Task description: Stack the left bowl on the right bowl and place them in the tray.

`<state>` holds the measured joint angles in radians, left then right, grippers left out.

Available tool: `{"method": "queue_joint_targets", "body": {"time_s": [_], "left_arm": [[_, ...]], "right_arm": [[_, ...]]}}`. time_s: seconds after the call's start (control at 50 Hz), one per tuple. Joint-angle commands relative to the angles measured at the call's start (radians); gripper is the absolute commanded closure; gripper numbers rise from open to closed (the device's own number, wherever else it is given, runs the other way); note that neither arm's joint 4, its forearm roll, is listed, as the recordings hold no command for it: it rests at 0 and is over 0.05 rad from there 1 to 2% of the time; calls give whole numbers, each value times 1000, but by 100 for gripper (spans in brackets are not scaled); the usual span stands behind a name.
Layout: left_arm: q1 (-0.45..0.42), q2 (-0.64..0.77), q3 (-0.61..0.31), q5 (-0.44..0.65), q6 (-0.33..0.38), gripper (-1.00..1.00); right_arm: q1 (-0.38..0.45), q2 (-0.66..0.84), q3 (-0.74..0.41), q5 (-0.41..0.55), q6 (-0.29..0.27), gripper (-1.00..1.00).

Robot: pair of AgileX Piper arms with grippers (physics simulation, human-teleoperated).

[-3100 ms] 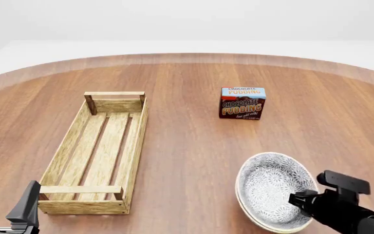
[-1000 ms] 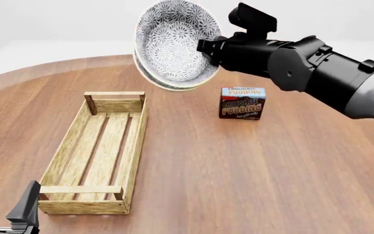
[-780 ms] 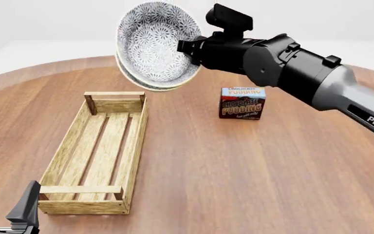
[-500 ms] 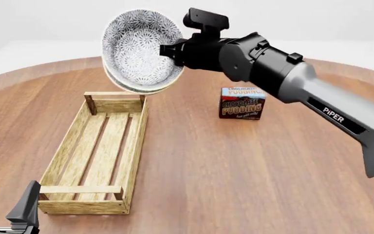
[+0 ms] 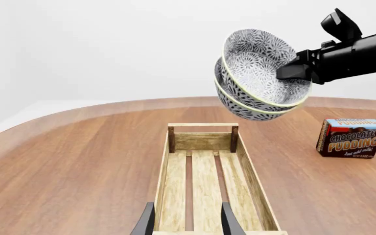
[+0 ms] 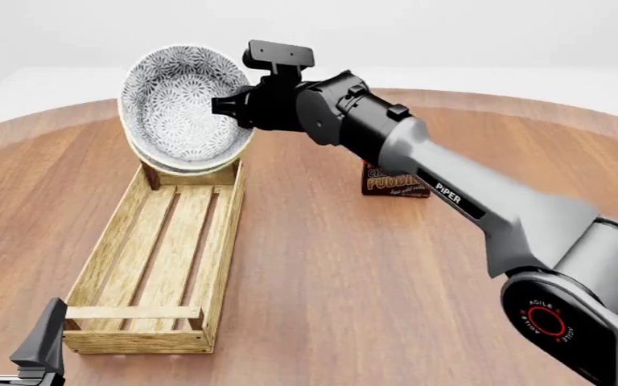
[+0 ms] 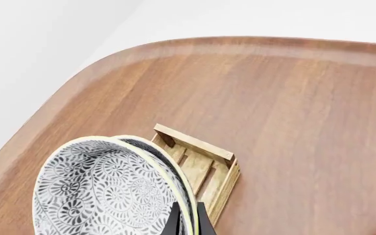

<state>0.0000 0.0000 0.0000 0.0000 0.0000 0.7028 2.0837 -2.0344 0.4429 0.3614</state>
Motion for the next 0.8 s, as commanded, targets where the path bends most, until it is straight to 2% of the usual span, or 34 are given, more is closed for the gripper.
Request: {"method": "queue_joint_targets", "body": {"time_s": [0.02,0.26,0.52,0.8], "left_arm": [[0,0,0,0,0,-100],[0,0,0,0,0,-100],[0,0,0,0,0,-100],[0,0,0,0,0,-100]], "right_arm": [[24,59,-78,11,7,100],[26,97,-73,5,-5,100],[71,154,-95,-3,-7,100],[82,177,-52,-42,3,100]]}}
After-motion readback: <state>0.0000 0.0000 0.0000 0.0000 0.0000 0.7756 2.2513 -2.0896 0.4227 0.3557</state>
